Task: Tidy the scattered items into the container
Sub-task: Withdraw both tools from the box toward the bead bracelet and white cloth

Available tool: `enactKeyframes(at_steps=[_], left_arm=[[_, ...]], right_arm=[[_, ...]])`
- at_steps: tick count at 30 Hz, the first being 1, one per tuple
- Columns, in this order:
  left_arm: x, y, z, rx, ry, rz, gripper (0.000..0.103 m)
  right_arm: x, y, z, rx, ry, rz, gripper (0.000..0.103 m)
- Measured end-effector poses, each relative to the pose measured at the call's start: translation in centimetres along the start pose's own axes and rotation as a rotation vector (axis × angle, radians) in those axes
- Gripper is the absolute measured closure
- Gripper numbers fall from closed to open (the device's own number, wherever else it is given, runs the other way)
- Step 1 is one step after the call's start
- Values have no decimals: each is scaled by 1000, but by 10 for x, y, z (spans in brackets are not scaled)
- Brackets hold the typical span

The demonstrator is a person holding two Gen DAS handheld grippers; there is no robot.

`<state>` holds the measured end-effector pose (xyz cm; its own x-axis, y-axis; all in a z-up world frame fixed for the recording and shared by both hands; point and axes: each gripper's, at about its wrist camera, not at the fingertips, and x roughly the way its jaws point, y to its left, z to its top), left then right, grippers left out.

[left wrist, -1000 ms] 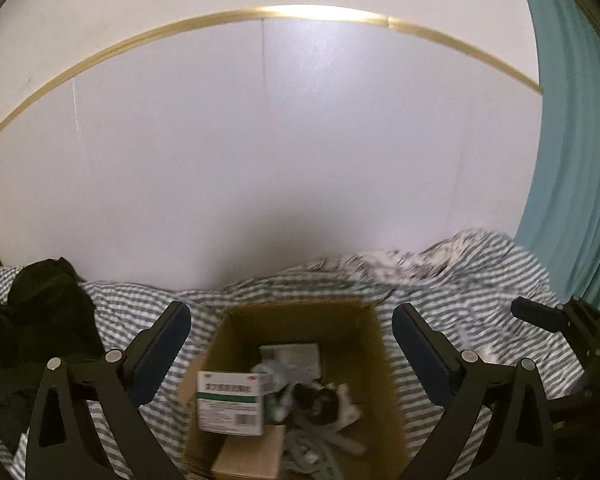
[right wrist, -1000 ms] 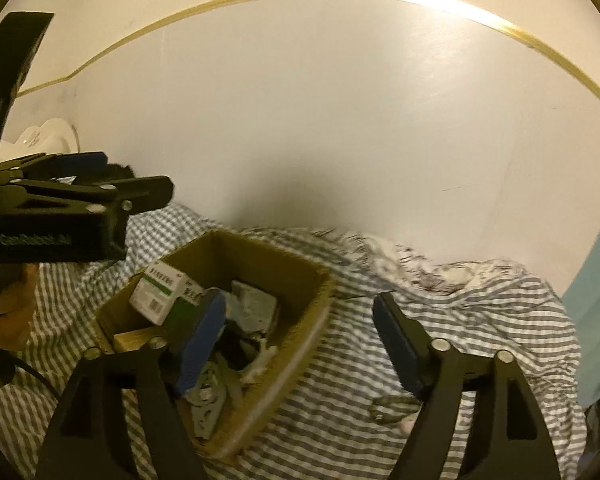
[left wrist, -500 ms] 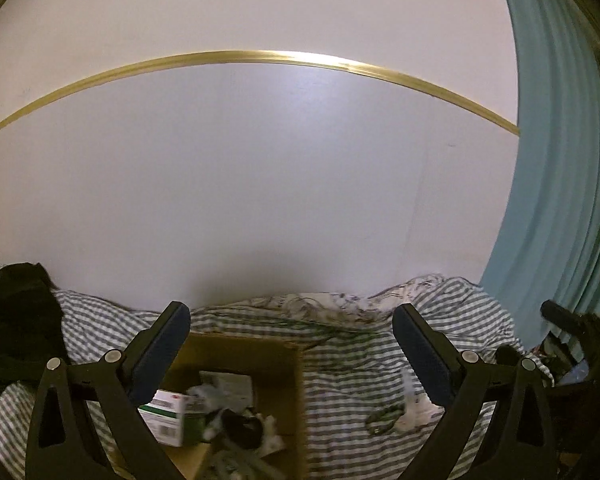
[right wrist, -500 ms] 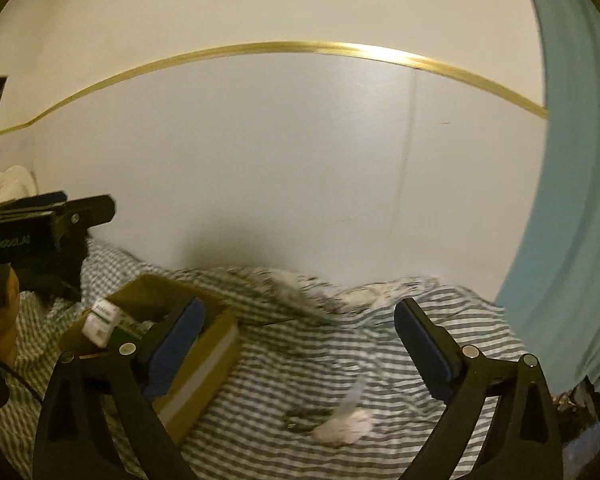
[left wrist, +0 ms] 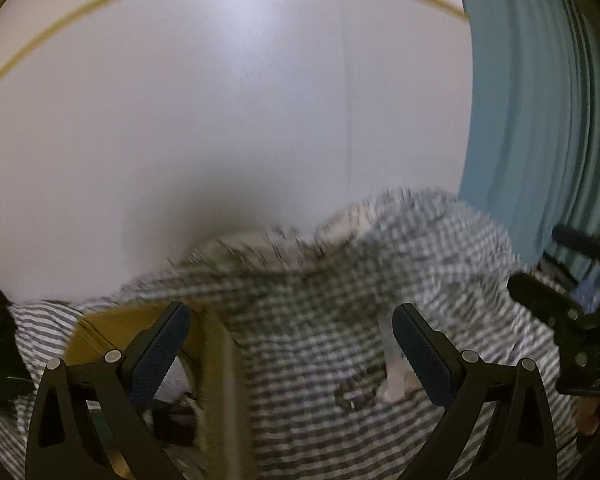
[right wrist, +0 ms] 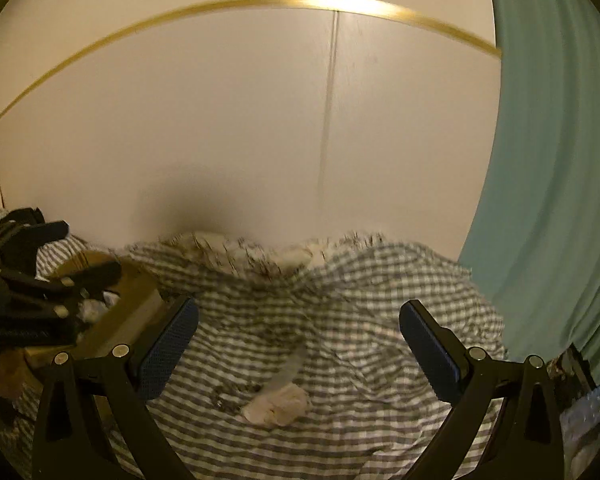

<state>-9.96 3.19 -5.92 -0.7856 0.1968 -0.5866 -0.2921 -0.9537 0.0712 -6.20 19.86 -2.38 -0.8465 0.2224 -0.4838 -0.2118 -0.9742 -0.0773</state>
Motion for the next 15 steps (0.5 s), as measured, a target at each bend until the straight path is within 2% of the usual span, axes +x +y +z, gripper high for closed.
enactKeyframes(at_steps=[7,15], left_arm=[[78,-18,-47,-27,215,-11,0],[136,-34,-86,14,369,-1,0]], right_arm=[[54,-17,-39,5,127,2,2],[109,-23,-82,9,268,19,7]])
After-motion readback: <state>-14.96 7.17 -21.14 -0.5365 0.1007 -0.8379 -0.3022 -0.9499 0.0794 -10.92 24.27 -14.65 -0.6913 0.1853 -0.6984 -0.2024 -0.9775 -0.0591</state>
